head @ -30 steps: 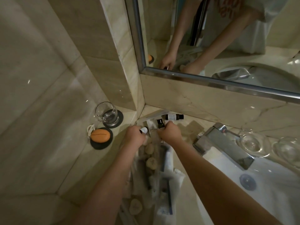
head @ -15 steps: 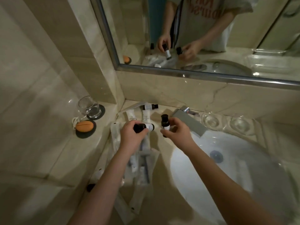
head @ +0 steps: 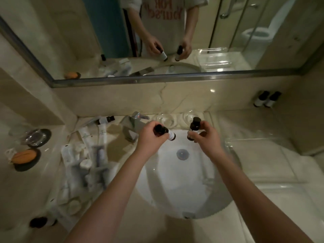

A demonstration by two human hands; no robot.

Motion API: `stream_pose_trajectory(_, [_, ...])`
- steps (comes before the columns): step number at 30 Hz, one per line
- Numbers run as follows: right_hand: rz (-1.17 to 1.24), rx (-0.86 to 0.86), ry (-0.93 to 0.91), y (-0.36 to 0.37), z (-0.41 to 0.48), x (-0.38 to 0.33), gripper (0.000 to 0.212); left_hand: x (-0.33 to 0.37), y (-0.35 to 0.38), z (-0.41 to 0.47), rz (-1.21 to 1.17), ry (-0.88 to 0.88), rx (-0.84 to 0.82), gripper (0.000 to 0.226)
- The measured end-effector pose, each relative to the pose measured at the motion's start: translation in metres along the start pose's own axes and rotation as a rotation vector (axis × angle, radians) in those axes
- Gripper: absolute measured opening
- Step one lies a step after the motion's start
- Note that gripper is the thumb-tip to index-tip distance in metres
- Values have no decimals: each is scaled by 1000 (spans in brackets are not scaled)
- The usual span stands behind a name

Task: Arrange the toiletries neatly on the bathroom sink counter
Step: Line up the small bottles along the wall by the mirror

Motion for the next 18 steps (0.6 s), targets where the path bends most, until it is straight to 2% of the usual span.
stream_pose_trajectory(4, [-130,88,3,-67,20,13,20,35,50,14,93,75,-54,26])
stream_pose_trajectory(8, [-240,179,41,-128,51,30,37,57,94,26,151,105,-106,23])
stream_pose_trajectory(13, [-300,208,95,-178,94,50,38,82,140,45,195,114,-178,26])
stream_pose_trajectory(18, [-351,152,123,-198,118,65,40,111,189,69,255,160,-245,28])
Point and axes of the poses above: each hand's wrist, its own z-axis towards the middle knuckle, its own y-axis out of the palm, x = y × z, the point moved 10 cm from there along z, towards the middle knuckle, and after that the axes turned 9 degrees about z, right-handed, at the moved point
